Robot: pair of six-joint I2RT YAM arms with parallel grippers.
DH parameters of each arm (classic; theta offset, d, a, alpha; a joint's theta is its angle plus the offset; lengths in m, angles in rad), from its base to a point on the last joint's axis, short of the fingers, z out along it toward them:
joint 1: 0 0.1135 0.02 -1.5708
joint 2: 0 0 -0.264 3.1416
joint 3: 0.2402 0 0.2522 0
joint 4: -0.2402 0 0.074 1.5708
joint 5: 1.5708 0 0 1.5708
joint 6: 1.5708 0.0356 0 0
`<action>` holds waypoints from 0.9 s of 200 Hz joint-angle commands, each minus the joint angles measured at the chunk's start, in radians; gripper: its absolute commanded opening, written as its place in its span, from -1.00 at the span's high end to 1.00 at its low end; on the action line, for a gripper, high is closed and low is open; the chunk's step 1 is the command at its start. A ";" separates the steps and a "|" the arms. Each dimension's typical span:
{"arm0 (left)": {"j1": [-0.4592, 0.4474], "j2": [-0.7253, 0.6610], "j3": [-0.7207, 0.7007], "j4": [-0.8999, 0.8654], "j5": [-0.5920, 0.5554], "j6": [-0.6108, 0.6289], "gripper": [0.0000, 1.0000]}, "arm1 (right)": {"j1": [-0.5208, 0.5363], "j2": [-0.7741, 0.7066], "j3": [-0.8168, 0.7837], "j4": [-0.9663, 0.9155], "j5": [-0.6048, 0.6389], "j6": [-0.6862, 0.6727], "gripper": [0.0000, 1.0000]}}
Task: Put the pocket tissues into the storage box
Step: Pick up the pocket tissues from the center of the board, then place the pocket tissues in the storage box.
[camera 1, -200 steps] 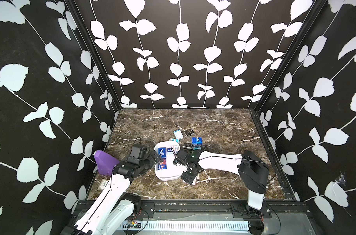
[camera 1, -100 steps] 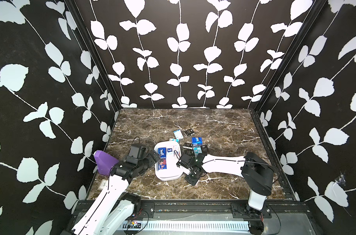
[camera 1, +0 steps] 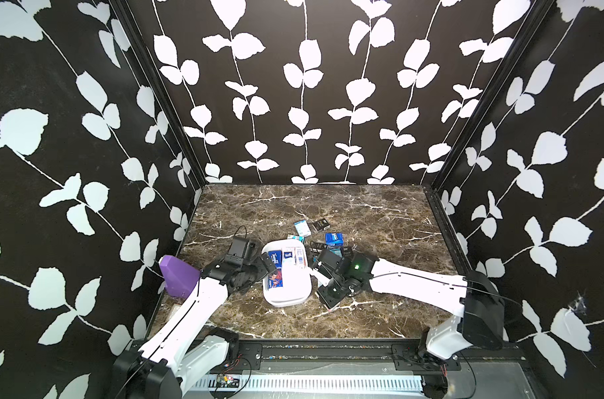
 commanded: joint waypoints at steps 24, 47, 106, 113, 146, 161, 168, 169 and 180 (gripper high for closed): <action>0.003 0.015 0.019 0.097 0.007 0.068 -0.98 | 0.007 0.225 0.283 0.096 0.003 0.147 0.53; 0.023 0.052 0.055 0.047 0.039 0.140 -0.98 | 0.003 0.365 0.418 0.084 0.057 0.175 0.55; 0.152 0.074 0.056 0.078 0.128 0.254 -0.98 | -0.036 0.559 0.588 0.086 0.091 0.313 0.56; 0.166 0.080 0.057 0.080 0.141 0.261 -0.98 | -0.036 0.566 0.590 0.088 0.094 0.327 0.55; 0.212 0.106 0.070 0.074 0.174 0.300 -0.98 | -0.041 0.580 0.558 0.138 0.076 0.366 0.51; 0.225 0.113 0.073 0.073 0.173 0.324 -0.98 | -0.046 0.589 0.540 0.183 0.061 0.389 0.49; 0.231 0.116 0.072 0.071 0.173 0.332 -0.97 | -0.048 0.599 0.542 0.188 0.060 0.397 0.49; 0.233 0.117 0.072 0.070 0.173 0.332 -0.97 | -0.049 0.600 0.543 0.189 0.059 0.398 0.49; 0.244 0.121 0.070 0.070 0.178 0.341 -0.98 | -0.050 0.614 0.545 0.201 0.058 0.409 0.48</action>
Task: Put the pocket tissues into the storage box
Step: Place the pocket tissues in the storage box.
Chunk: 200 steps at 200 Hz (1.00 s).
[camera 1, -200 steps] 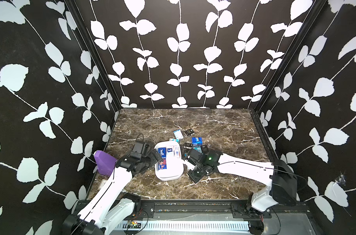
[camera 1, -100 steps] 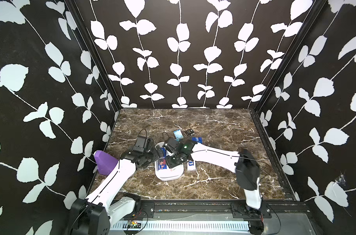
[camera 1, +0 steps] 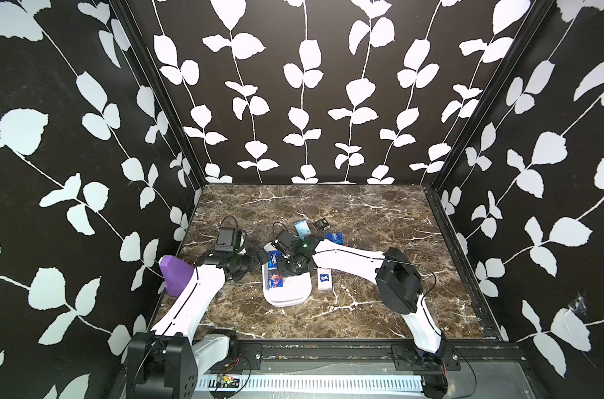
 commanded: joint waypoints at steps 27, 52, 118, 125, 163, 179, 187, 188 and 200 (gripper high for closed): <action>0.047 -0.005 0.020 -0.011 0.035 0.070 -0.97 | -0.008 0.061 0.000 0.075 -0.009 0.073 0.48; 0.063 -0.013 0.035 -0.035 0.030 0.096 -0.98 | -0.008 0.087 0.037 0.041 -0.009 0.079 0.48; 0.078 -0.037 0.041 -0.044 0.039 0.094 -0.98 | -0.030 0.065 0.069 -0.066 0.043 0.051 -0.06; 0.078 -0.039 0.040 -0.044 0.044 0.092 -0.97 | -0.030 0.058 0.065 -0.068 0.047 0.048 -0.10; 0.079 -0.033 0.047 -0.048 0.066 0.087 -0.98 | -0.028 0.039 0.060 -0.084 0.058 0.030 -0.33; 0.078 -0.028 0.055 -0.048 0.077 0.082 -0.98 | -0.026 0.036 0.077 -0.107 0.077 0.012 -0.41; 0.078 -0.026 0.057 -0.047 0.082 0.081 -0.98 | -0.022 0.036 0.095 -0.131 0.094 0.000 -0.43; 0.078 -0.026 0.058 -0.047 0.083 0.081 -0.98 | -0.022 0.036 0.097 -0.135 0.095 -0.002 -0.43; 0.079 -0.028 0.063 -0.049 0.086 0.080 -0.97 | -0.017 0.034 0.128 -0.168 0.119 -0.026 -0.46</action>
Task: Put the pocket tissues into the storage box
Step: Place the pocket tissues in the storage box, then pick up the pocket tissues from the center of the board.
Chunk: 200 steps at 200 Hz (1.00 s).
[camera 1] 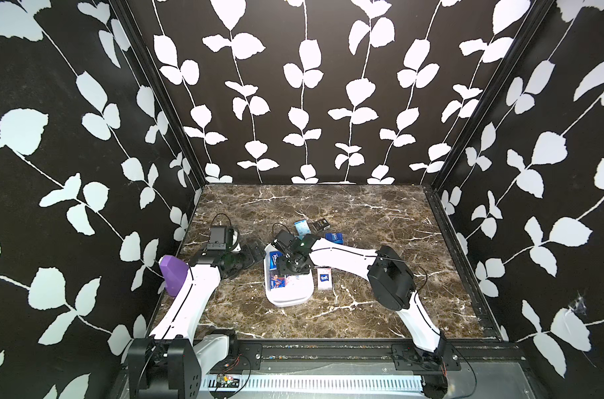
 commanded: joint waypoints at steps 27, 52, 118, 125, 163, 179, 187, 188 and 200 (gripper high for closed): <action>0.005 -0.013 0.039 -0.023 0.033 0.000 -0.98 | 0.023 -0.047 0.167 -0.170 0.132 -0.104 -0.55; 0.004 -0.018 0.042 -0.023 0.038 -0.003 -0.98 | 0.032 -0.056 0.241 -0.231 0.162 -0.138 -0.57; 0.004 -0.007 0.020 -0.018 0.102 0.009 -0.98 | 0.007 -0.230 0.102 -0.245 0.237 -0.140 -0.46; 0.003 -0.002 0.015 -0.017 0.110 0.010 -0.98 | -0.001 -0.260 0.059 -0.240 0.244 -0.139 -0.44; 0.004 0.022 -0.009 -0.008 0.153 0.014 -0.98 | -0.048 -0.414 -0.218 -0.172 0.232 -0.119 -0.38; 0.003 0.033 -0.011 -0.003 0.166 0.013 -0.97 | -0.064 -0.454 -0.317 -0.133 0.203 -0.121 -0.37; 0.003 0.037 -0.010 -0.004 0.175 0.013 -0.98 | -0.065 -0.461 -0.352 -0.120 0.199 -0.127 -0.37; 0.004 0.038 -0.011 -0.005 0.176 0.013 -0.98 | -0.065 -0.461 -0.355 -0.120 0.199 -0.126 -0.37; 0.004 0.044 -0.007 -0.005 0.185 0.013 -0.97 | -0.064 -0.450 -0.385 -0.107 0.183 -0.145 -0.39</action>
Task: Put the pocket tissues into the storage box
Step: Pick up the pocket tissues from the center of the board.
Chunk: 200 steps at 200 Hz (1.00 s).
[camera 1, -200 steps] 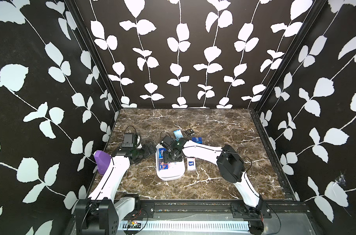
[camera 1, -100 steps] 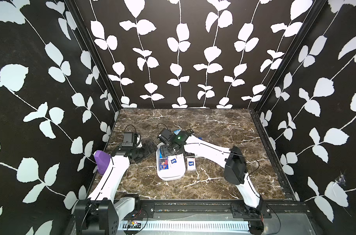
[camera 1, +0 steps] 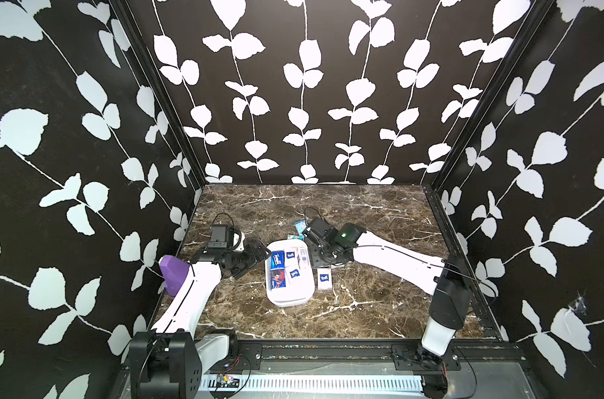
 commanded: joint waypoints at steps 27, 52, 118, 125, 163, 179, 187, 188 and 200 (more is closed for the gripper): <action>0.004 0.015 -0.005 -0.006 0.058 0.015 -0.97 | 0.004 0.057 -0.103 0.086 -0.075 -0.037 -0.49; 0.003 0.010 -0.003 -0.015 0.068 0.015 -0.98 | 0.004 0.113 -0.097 0.114 -0.078 -0.025 -0.52; 0.003 -0.022 -0.037 -0.016 0.069 0.011 -0.98 | 0.004 0.216 -0.050 0.061 -0.032 -0.022 -0.55; 0.004 -0.024 -0.042 -0.011 0.070 0.008 -0.98 | 0.005 0.220 -0.051 0.058 -0.031 -0.021 -0.55; 0.003 -0.029 -0.061 0.007 0.070 -0.001 -0.97 | 0.002 0.228 -0.087 0.092 -0.057 -0.002 -0.35; 0.003 -0.027 -0.061 0.007 0.071 -0.002 -0.98 | 0.003 0.221 -0.104 0.118 -0.073 0.015 -0.12; 0.003 -0.026 -0.060 0.009 0.071 -0.002 -0.97 | 0.002 0.216 -0.112 0.129 -0.080 0.023 0.00; 0.003 -0.025 -0.060 0.009 0.071 -0.002 -0.97 | 0.001 0.215 -0.113 0.130 -0.080 0.025 0.01; 0.003 -0.022 -0.059 0.011 0.069 -0.003 -0.98 | 0.001 0.201 -0.122 0.140 -0.085 0.036 0.12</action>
